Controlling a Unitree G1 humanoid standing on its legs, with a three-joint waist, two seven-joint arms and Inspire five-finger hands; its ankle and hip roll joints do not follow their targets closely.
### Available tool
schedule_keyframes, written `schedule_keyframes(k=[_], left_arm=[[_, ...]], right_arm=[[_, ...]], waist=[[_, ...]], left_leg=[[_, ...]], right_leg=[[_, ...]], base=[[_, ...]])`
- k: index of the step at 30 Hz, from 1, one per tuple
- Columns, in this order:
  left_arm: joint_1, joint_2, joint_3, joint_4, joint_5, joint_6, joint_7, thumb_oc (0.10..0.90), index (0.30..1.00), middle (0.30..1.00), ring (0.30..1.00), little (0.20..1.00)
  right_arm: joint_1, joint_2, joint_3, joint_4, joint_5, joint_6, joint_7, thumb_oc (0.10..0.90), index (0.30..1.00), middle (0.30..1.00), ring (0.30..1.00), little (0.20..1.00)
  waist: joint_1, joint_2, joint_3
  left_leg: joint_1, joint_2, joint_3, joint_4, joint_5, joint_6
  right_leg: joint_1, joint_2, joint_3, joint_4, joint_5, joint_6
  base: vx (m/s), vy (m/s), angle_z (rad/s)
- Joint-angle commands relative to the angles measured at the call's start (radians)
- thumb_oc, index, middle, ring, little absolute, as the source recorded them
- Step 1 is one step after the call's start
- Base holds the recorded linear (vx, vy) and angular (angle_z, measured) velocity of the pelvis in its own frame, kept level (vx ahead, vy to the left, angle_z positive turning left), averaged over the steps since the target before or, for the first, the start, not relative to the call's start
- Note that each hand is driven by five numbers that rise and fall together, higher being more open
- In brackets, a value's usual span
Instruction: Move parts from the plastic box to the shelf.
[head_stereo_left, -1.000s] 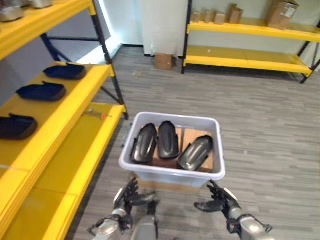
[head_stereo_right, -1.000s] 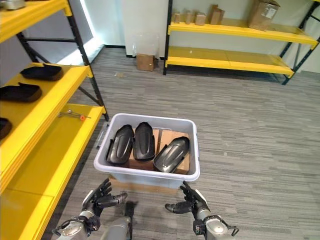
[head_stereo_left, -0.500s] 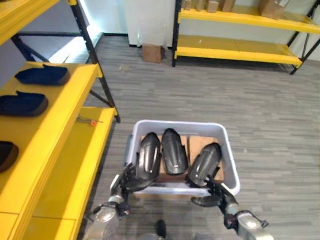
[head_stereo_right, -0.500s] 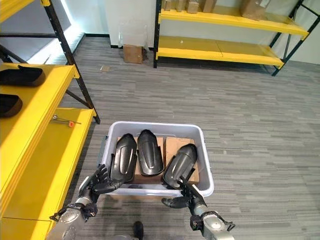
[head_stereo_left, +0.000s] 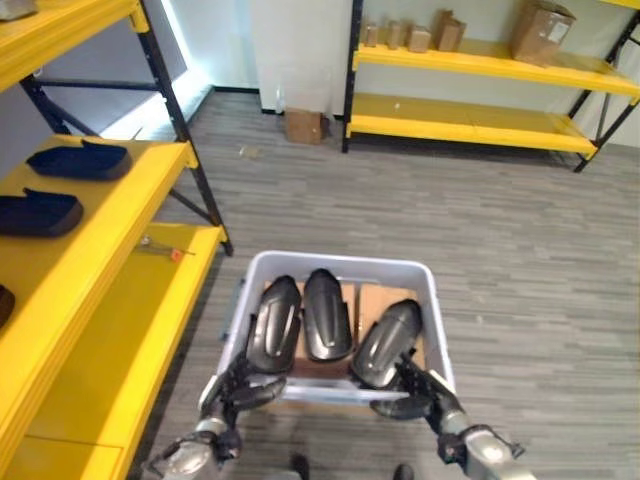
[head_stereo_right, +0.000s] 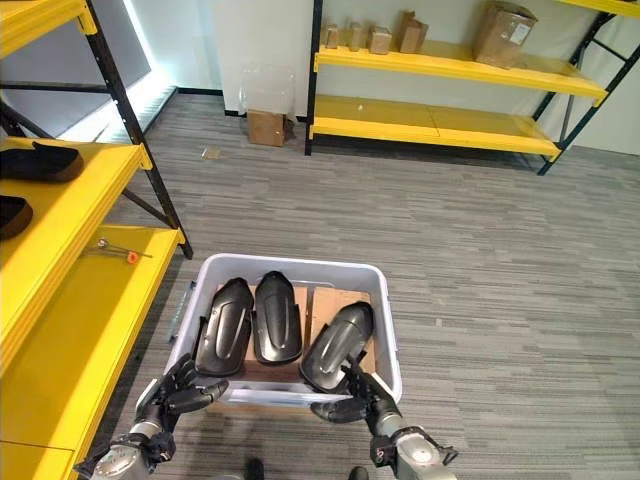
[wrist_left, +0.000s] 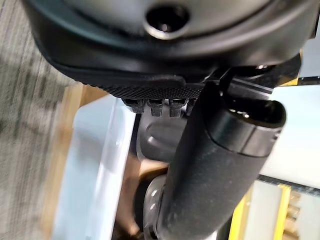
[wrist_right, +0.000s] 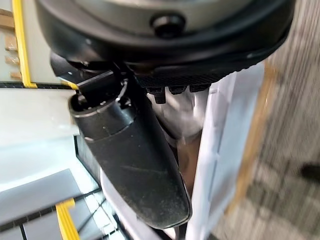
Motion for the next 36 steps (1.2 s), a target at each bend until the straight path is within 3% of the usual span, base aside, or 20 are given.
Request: schedule_keyframes(k=[1,8,16,25,36], left_arm=[[-0.082,-0.016,-0.019,-0.066,-0.008,-0.067,-0.024,0.9,1.0,1.0,1.0,1.0],[-0.083,-0.024,-0.019,-0.069,-0.013,-0.067,-0.026,0.9,1.0,1.0,1.0,1.0],[-0.068,-0.03,-0.007,-0.075,-0.011,-0.066,-0.03,0.9,1.0,1.0,1.0,1.0],[-0.072,-0.012,-0.032,-0.112,-0.031,-0.073,-0.024,0.9,1.0,1.0,1.0,1.0],[-0.143,0.018,-0.135,-0.138,-0.079,-0.09,-0.006,0.9,1.0,1.0,1.0,1.0]], right_arm=[[-0.041,-0.064,-0.047,-0.095,-0.009,-0.078,0.014,0.9,1.0,1.0,1.0,1.0],[-0.045,-0.089,-0.06,-0.118,-0.008,-0.09,0.001,0.9,1.0,1.0,1.0,1.0],[-0.065,-0.1,-0.094,-0.221,-0.002,-0.121,-0.012,0.9,1.0,1.0,1.0,1.0],[-0.221,-0.078,-0.106,-0.27,-0.011,-0.168,-0.102,0.9,1.0,1.0,1.0,1.0],[-0.495,0.002,-0.03,-0.046,0.02,-0.18,-0.236,0.9,1.0,1.0,1.0,1.0]], waist=[[-0.012,0.033,-0.026],[-0.018,0.043,-0.018],[-0.015,0.054,-0.019],[0.007,0.069,0.02],[0.05,0.107,0.121]], left_leg=[[0.057,0.106,0.021,-0.062,0.044,-0.023],[0.063,0.15,0.016,-0.081,0.074,-0.042],[0.072,0.155,0.014,-0.094,0.079,-0.045],[0.026,0.131,0.003,-0.059,0.059,-0.035],[-0.122,0.079,-0.006,0.016,0.048,-0.023]], right_leg=[[-0.015,0.014,0.014,0.113,-0.116,-0.004],[-0.025,0.057,0.006,0.143,-0.161,-0.032],[-0.021,0.062,-0.006,0.16,-0.174,-0.035],[-0.048,0.023,-0.023,0.191,-0.169,-0.023],[-0.162,-0.034,-0.027,0.214,-0.128,-0.007]], base=[[-0.02,-0.192,-0.08],[-0.01,-0.119,0.02],[0.0,-0.018,-0.01],[0.0,0.052,0.07],[-0.08,0.079,0.12]])
